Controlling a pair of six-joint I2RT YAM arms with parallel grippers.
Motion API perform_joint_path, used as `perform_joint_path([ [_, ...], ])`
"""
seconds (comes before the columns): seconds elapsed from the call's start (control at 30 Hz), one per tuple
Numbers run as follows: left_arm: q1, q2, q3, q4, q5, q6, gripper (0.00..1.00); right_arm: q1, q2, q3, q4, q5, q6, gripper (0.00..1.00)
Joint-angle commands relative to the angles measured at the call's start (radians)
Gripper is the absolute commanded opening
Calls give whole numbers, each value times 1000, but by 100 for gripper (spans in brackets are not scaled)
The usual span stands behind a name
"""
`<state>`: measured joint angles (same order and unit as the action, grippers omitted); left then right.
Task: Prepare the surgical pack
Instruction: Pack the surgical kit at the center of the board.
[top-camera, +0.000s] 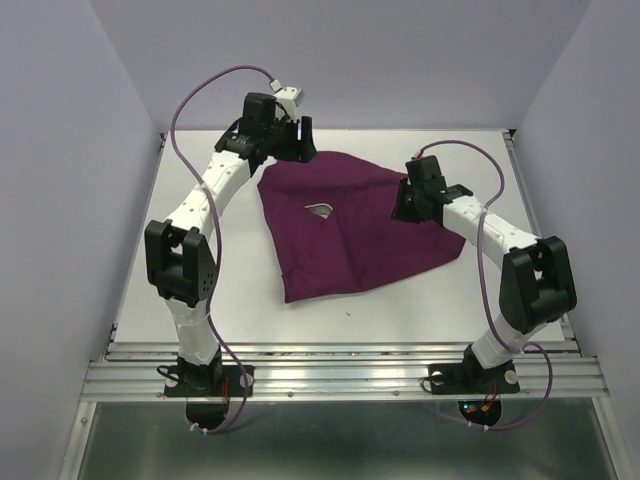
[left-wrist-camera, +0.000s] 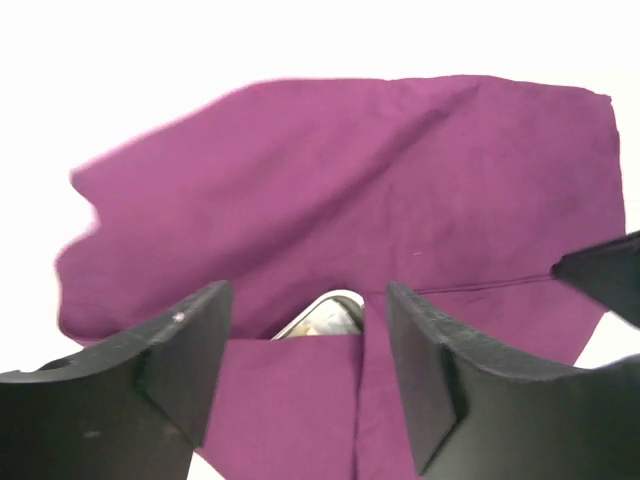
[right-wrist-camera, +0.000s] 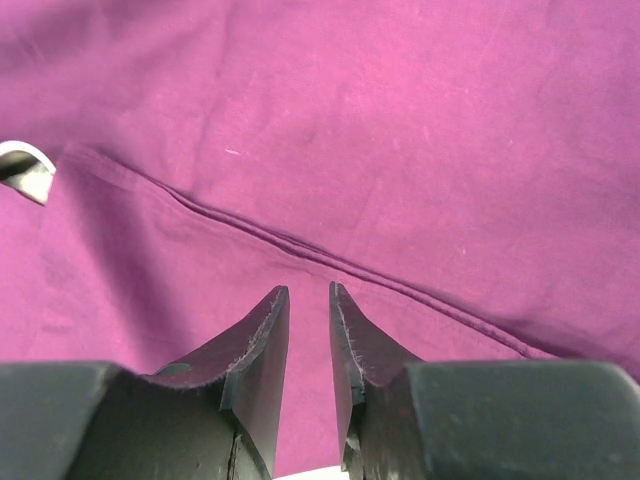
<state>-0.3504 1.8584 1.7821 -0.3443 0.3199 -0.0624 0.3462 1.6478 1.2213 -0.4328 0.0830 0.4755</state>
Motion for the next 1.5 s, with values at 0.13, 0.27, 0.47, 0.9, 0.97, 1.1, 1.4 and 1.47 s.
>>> perform_joint_path([
  [0.13, 56, 133, 120, -62, -42, -115, 71, -6, -37, -20, 40, 9, 0, 29],
  [0.27, 134, 305, 306, -148, -90, -145, 68, -6, -29, -20, 46, -6, 3, 29],
  [0.47, 183, 553, 623, -214, -111, -123, 66, -6, -14, -11, 46, -12, 6, 29],
  [0.9, 234, 780, 734, -30, -18, -145, 68, -6, 32, 24, 48, -15, 37, 28],
  [0.97, 235, 789, 726, -38, -1, -137, 68, -6, 40, 33, 63, -31, 38, 28],
  [1.1, 238, 808, 711, -47, 51, -145, 64, -6, 56, 59, 95, -115, 31, 28],
  [1.4, 222, 852, 732, -38, 105, -182, 54, -6, 67, 86, 91, -140, 34, 27],
  [1.47, 218, 854, 737, -21, 116, -192, 47, -6, 63, 81, 91, -141, 35, 27],
])
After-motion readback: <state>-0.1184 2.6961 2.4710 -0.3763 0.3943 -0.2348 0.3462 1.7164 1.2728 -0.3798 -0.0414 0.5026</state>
